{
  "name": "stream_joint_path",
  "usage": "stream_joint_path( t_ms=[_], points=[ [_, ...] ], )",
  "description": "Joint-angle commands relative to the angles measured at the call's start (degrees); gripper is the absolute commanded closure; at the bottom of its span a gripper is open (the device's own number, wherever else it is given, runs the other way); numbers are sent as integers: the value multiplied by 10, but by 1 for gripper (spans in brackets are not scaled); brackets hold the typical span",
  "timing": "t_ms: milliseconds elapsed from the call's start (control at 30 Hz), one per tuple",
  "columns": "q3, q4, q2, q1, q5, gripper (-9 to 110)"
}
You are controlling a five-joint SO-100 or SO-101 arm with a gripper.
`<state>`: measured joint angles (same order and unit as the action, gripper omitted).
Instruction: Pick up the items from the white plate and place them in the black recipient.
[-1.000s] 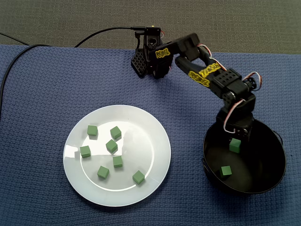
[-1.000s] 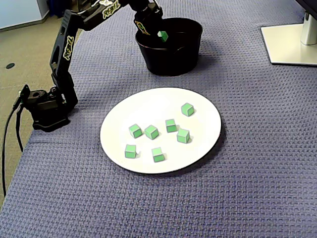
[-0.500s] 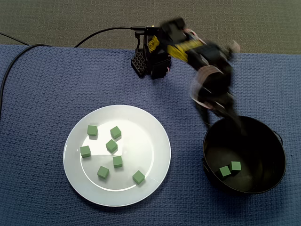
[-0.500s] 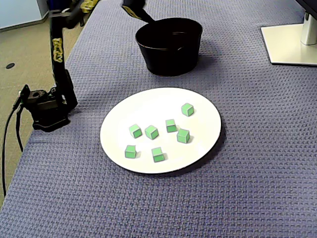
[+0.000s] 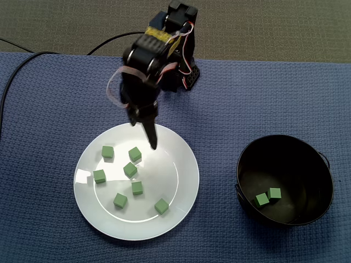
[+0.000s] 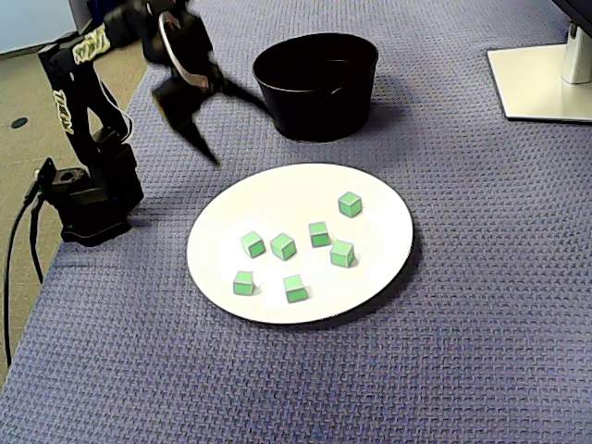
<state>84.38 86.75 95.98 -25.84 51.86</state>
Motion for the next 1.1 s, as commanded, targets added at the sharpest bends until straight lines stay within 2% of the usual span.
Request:
stream_joint_path(
  t_ms=[0,200,367,700,1067],
  points=[
    [80,-70,-23,-47,61,66],
    [163,-207,-75,-65,96,64],
    [207,-258,-94,-52,96,64],
    [228,-263,-97,-14,74,70],
    [261,-359,-127,-17,88,73]
  ],
)
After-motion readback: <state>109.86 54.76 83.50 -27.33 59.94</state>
